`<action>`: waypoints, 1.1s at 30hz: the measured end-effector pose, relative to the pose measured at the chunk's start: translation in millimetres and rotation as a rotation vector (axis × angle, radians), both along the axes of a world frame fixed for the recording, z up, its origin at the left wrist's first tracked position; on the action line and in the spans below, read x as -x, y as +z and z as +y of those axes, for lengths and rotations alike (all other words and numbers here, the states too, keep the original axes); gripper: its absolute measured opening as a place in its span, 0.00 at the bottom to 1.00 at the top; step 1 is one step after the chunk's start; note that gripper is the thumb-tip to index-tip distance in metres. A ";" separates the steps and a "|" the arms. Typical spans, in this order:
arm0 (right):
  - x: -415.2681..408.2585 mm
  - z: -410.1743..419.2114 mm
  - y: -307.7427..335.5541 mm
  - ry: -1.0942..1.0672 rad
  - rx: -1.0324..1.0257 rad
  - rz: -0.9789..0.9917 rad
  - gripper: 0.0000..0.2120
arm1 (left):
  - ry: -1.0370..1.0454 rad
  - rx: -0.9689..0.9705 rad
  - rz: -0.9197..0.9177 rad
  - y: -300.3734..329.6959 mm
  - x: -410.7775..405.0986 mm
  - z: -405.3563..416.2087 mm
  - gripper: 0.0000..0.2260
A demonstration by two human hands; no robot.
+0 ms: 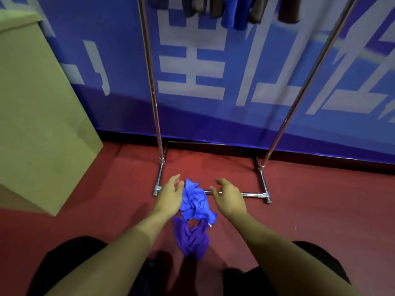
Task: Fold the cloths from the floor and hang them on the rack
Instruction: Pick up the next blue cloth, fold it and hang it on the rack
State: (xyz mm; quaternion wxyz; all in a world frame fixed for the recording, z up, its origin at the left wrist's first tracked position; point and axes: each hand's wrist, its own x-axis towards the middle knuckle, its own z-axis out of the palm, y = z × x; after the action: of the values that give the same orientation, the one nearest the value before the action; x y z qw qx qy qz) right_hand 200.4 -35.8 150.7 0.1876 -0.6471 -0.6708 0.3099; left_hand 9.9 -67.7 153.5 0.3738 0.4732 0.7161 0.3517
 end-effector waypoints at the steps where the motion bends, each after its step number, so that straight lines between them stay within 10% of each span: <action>1: 0.5 2.9 -12.8 0.002 0.027 -0.010 0.21 | 0.011 0.029 -0.004 -12.5 2.2 3.7 0.18; 25: 59.2 108.7 -290.8 -0.201 0.532 -0.025 0.25 | 0.092 0.471 0.108 -307.2 8.0 100.5 0.19; 33: 71.6 114.7 -334.1 -0.369 0.632 0.127 0.21 | 0.721 0.665 -0.389 -346.4 0.7 119.8 0.14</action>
State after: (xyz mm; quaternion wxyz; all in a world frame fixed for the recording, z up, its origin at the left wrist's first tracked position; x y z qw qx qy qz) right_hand 128.9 78.8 -183.4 0.0725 -0.7625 -0.4012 0.5024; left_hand 9.2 52.1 -192.9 0.4851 -0.0214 0.8236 0.2931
